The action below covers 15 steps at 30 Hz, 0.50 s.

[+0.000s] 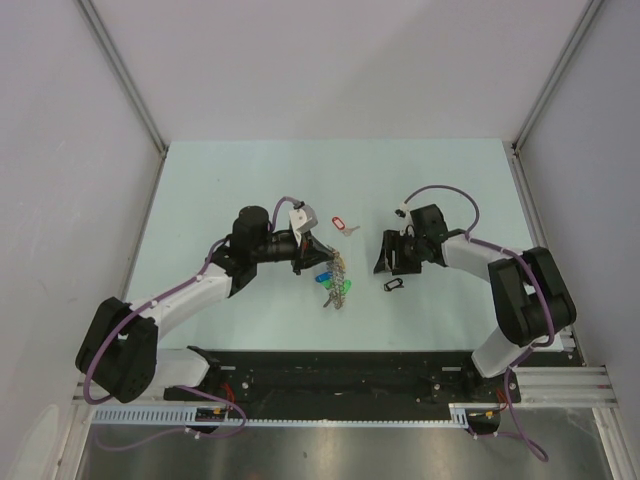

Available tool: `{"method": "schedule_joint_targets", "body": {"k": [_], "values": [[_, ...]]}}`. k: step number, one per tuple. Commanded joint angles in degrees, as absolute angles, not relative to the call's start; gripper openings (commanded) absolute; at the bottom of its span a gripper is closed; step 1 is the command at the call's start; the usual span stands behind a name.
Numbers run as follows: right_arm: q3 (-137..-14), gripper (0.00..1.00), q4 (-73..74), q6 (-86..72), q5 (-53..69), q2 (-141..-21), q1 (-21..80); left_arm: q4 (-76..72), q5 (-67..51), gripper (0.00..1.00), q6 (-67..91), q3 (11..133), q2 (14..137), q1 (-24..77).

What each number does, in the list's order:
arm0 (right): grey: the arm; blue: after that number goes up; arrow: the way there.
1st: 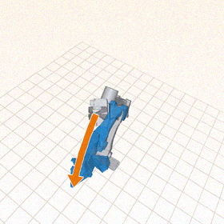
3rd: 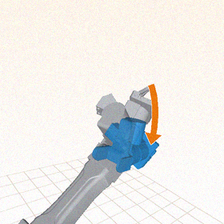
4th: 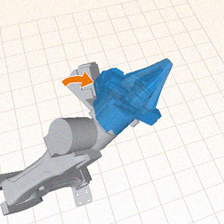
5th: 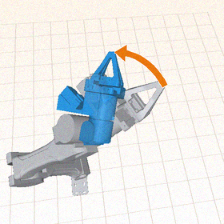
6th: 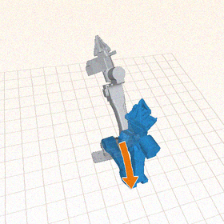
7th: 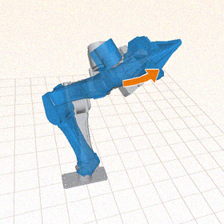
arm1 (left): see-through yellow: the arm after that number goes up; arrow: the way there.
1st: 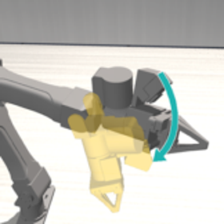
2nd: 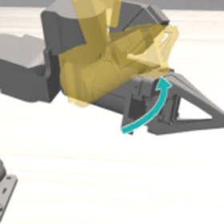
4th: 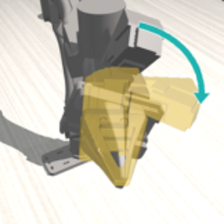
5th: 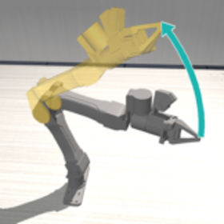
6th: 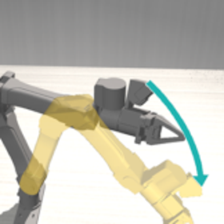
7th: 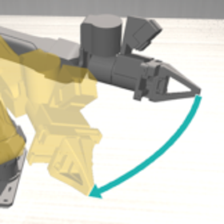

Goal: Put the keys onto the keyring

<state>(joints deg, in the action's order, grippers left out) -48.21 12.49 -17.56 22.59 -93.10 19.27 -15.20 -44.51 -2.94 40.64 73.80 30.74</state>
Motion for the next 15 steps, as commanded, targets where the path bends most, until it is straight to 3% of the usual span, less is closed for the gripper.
{"method": "schedule_joint_targets", "body": {"k": [1, 15], "values": [[-49.57, 0.65, 15.46, -15.29, 23.03, -94.13, 18.9, -17.05, -44.65, 0.0, -2.55, 43.51, 71.28, 31.03], [-40.79, 0.64, 18.02, -19.15, 24.34, -85.44, 19.07, -16.08, -44.74, 0.0, -1.76, 44.3, 72.16, 30.85]]}}
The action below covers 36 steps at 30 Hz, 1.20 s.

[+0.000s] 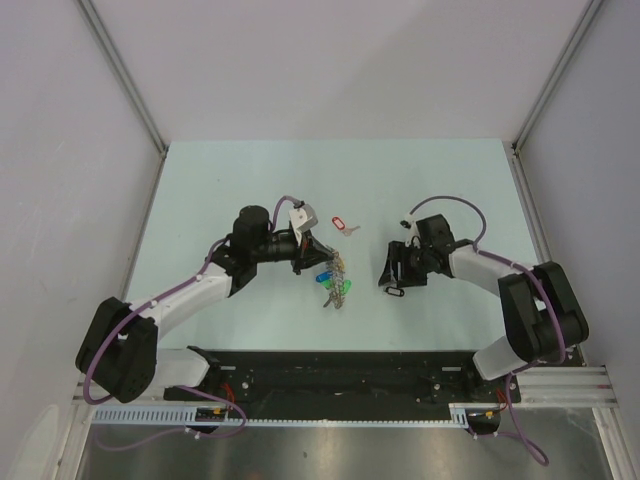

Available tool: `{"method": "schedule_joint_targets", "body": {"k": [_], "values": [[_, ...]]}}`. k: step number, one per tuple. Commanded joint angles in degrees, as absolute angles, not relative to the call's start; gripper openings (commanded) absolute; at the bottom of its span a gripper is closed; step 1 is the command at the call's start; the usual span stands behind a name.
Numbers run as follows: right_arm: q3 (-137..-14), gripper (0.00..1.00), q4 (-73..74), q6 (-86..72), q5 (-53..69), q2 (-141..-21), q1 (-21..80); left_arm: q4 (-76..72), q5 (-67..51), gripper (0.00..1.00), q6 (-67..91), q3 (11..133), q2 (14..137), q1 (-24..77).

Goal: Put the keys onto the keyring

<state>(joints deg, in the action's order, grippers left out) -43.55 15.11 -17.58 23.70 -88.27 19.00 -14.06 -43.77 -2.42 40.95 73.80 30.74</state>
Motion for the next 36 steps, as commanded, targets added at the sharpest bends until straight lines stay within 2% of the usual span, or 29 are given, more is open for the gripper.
{"method": "schedule_joint_targets", "body": {"k": [1, 7, 11, 19, 24, 28, 30, 32, 36], "values": [[-40.0, 0.64, 18.45, -19.25, 24.35, -84.82, 19.42, -16.08, -45.08, 0.0, -1.76, 44.3, 72.25, 30.94], [-39.81, 0.65, 20.39, -17.59, 24.52, -78.33, 20.92, -15.38, -45.35, 0.0, -2.46, 44.56, 72.33, 30.94], [-45.67, 0.66, 26.88, -11.09, 20.84, -76.64, 21.88, -14.68, -45.35, 0.0, -2.72, 45.0, 72.42, 30.94], [-59.4, 0.58, 40.05, 3.15, 1.07, -81.99, 34.25, -13.71, -44.56, 0.0, -3.43, 45.26, 71.72, 30.59], [-63.63, 0.53, 43.77, 12.37, -10.7, -88.05, 40.77, -14.06, -44.47, 0.0, -3.86, 44.74, 71.19, 30.5], [-63.55, 0.47, 44.56, 16.07, -11.6, -90.26, 42.54, -14.94, -44.39, 0.0, -4.13, 44.03, 70.75, 30.5], [-63.28, 0.47, 43.78, 17.31, -10.99, -90.79, 43.41, -15.12, -44.3, 0.0, -4.13, 43.86, 70.58, 30.5], [-62.76, 0.4, 43.07, 18.54, -9.76, -91.23, 44.03, -15.21, -44.21, 0.0, -4.13, 43.86, 70.49, 30.59], [-62.23, 0.38, 41.93, 19.86, -8.35, -92.02, 45.09, -15.29, -44.21, 0.0, -4.39, 43.68, 70.05, 30.5]]}}
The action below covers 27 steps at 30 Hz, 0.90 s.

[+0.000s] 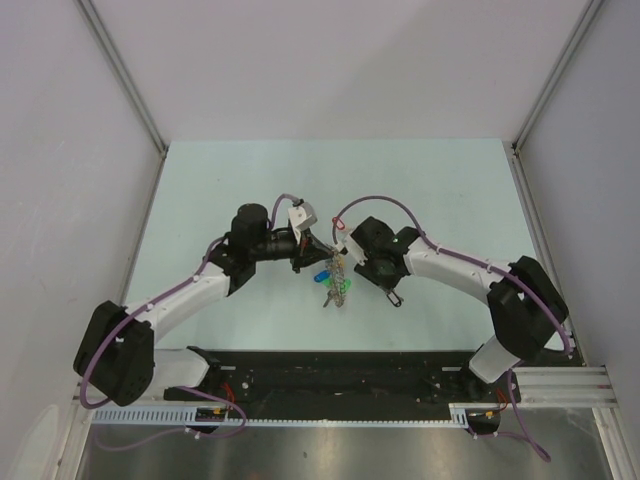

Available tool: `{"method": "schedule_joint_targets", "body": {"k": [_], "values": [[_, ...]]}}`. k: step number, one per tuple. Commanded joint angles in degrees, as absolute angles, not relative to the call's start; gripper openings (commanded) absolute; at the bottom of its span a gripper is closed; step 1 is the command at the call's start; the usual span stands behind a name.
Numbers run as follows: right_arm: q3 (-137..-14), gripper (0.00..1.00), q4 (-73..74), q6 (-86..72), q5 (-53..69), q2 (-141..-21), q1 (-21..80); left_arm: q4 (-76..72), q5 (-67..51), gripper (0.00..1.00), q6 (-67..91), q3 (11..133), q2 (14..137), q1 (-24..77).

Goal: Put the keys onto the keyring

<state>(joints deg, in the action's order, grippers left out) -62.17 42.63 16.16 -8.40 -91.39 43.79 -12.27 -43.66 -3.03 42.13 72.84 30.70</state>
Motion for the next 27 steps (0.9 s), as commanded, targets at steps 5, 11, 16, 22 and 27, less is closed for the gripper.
{"method": "schedule_joint_targets", "body": {"k": [5, 11, 16, 22, 27], "values": [[-61.96, 0.37, 42.36, 20.56, -7.47, -93.6, 45.7, -14.33, -42.55, 0.0, -7.46, 41.58, 66.63, 30.32], [-61.79, 0.37, 41.84, 20.92, -6.24, -95.53, 45.7, -11.51, -40.34, 0.0, -12.03, 38.94, 63.29, 30.32], [-61.44, 0.36, 41.57, 20.92, -6.07, -96.85, 45.62, -11.51, -40.78, 0.01, -12.04, 39.02, 63.89, 30.32], [-61.44, 0.34, 40.96, 20.92, -6.15, -97.56, 45.53, -11.51, -41.22, 0.0, -11.6, 39.37, 64.42, 30.41], [-61.44, 0.28, 40.26, 20.83, -6.06, -98.26, 45.53, -11.51, -41.31, 0.0, -11.34, 39.72, 64.51, 30.32]]}}
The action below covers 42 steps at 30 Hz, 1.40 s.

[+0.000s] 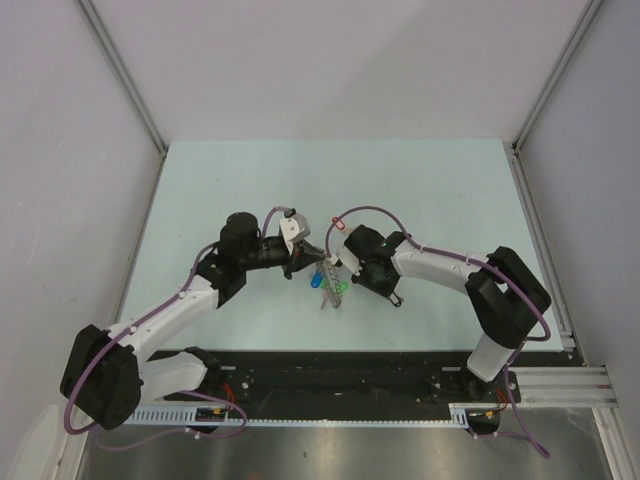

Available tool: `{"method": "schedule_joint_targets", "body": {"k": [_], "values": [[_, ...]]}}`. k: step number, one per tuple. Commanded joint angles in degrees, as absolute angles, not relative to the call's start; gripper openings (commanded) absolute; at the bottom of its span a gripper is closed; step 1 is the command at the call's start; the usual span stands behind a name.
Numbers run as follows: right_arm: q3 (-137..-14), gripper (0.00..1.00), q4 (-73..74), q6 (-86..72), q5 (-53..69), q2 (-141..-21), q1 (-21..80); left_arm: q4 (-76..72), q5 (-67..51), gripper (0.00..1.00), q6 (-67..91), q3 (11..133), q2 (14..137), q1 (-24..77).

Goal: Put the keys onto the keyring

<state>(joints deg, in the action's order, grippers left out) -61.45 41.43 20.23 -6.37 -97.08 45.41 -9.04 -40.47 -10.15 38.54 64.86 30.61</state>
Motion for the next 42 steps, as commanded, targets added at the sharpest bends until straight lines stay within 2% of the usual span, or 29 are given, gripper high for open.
{"method": "schedule_joint_targets", "body": {"k": [1, 15, 26, 32, 36, 42], "values": [[-61.44, 0.27, 40.25, 20.83, -5.98, -98.44, 45.53, -11.51, -41.4, 0.0, -11.34, 39.73, 64.6, 30.32], [-61.44, 0.17, 39.46, 20.74, -7.38, -100.11, 45.53, -11.51, -41.84, 0.0, -10.9, 40.08, 64.95, 30.32], [-61.35, 0.15, 39.46, 20.48, -9.93, -100.19, 45.62, -11.6, -42.27, 0.0, -10.63, 40.25, 65.04, 30.41], [-61.26, 0.08, 39.29, 20.3, -11.07, -100.55, 45.7, -11.69, -42.45, 0.0, -10.46, 40.25, 65.13, 30.32], [-61.17, 0.0, 38.94, 19.87, -12.21, -99.85, 45.7, -11.78, -42.63, 0.0, -10.37, 40.25, 65.21, 30.41], [-60.64, 0.0, 38.32, 18.99, -14.24, -96.69, 45.27, -12.04, -43.07, 0.0, -10.37, 40.43, 65.65, 30.32]]}}
